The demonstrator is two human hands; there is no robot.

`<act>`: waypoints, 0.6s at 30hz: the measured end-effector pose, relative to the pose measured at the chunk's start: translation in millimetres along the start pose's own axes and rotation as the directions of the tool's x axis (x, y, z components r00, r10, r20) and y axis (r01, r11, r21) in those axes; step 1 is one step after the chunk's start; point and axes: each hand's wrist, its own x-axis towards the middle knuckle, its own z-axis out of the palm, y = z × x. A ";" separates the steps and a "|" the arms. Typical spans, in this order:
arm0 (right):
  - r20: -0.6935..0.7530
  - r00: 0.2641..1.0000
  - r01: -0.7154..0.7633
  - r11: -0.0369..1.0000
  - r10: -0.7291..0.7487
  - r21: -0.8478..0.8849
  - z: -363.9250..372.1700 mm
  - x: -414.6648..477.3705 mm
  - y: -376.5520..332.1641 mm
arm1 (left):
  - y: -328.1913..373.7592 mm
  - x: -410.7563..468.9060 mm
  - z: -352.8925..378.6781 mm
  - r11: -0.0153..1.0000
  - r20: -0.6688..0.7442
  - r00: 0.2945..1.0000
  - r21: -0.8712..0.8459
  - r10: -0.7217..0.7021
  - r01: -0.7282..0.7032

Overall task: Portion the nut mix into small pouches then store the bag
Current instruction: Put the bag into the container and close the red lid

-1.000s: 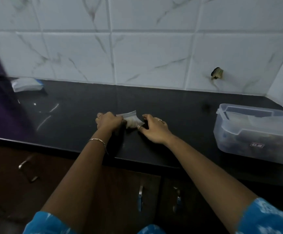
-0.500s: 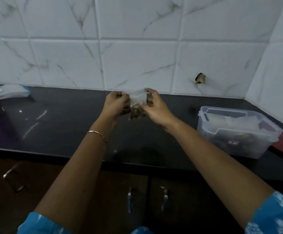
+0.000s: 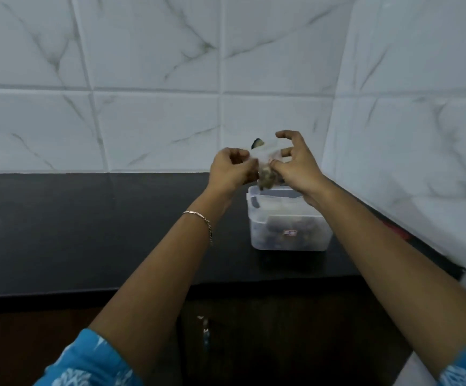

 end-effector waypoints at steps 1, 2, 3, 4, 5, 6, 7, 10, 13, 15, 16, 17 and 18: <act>-0.008 1.000 -0.016 1.000 0.016 -0.019 -9.1 -2.5 5.1 | -3.5 0.4 8.4 0.998 0.054 0.999 0.055 -0.006 0.003; -0.010 0.999 -0.033 0.999 0.032 -0.042 -16.8 -4.3 11.6 | -6.4 0.5 16.2 0.993 0.105 0.994 0.121 -0.015 0.002; -0.004 0.999 -0.046 0.996 0.046 -0.071 -22.6 -7.3 17.4 | -8.9 1.0 22.2 0.979 0.149 0.988 0.202 -0.026 -0.005; 0.001 0.998 -0.060 0.992 0.060 -0.109 -28.8 -9.2 24.8 | -11.6 1.6 28.5 0.956 0.186 0.982 0.292 -0.041 -0.015; 0.008 0.998 -0.065 0.986 0.066 -0.151 -33.6 -11.4 31.9 | -14.7 2.7 33.5 0.928 0.211 0.976 0.372 -0.057 -0.026; 0.014 0.998 -0.062 0.979 0.066 -0.195 -37.0 -12.6 38.3 | -17.9 4.2 36.8 0.901 0.229 0.971 0.431 -0.068 -0.039; 0.020 0.998 -0.059 0.968 0.066 -0.242 -40.8 -13.8 44.5 | -21.4 5.5 40.6 0.878 0.247 0.966 0.476 -0.075 -0.054; 0.045 0.996 -0.047 0.917 0.070 -0.397 -50.6 -11.5 58.1 | -29.3 7.2 48.4 0.806 0.308 0.945 0.583 -0.108 -0.098; 0.107 0.989 -0.037 0.877 0.100 -0.479 -56.2 -9.8 62.3 | -29.1 10.2 52.6 0.709 0.355 0.916 0.694 -0.190 -0.122; 0.159 0.980 -0.021 0.851 0.122 -0.525 -58.4 -9.3 62.0 | -27.7 13.5 56.2 0.638 0.361 0.898 0.760 -0.251 -0.127; 0.197 0.971 -0.006 0.837 0.136 -0.547 -58.7 -9.1 60.9 | -27.5 15.1 58.1 0.606 0.358 0.892 0.785 -0.276 -0.127; 0.240 0.958 0.011 0.821 0.154 -0.571 -59.0 -8.5 60.1 | -28.1 16.7 60.3 0.571 0.355 0.888 0.810 -0.293 -0.135; 0.283 0.943 0.028 0.803 0.178 -0.596 -59.1 -7.2 59.0 | -28.6 18.0 62.1 0.532 0.354 0.884 0.833 -0.306 -0.150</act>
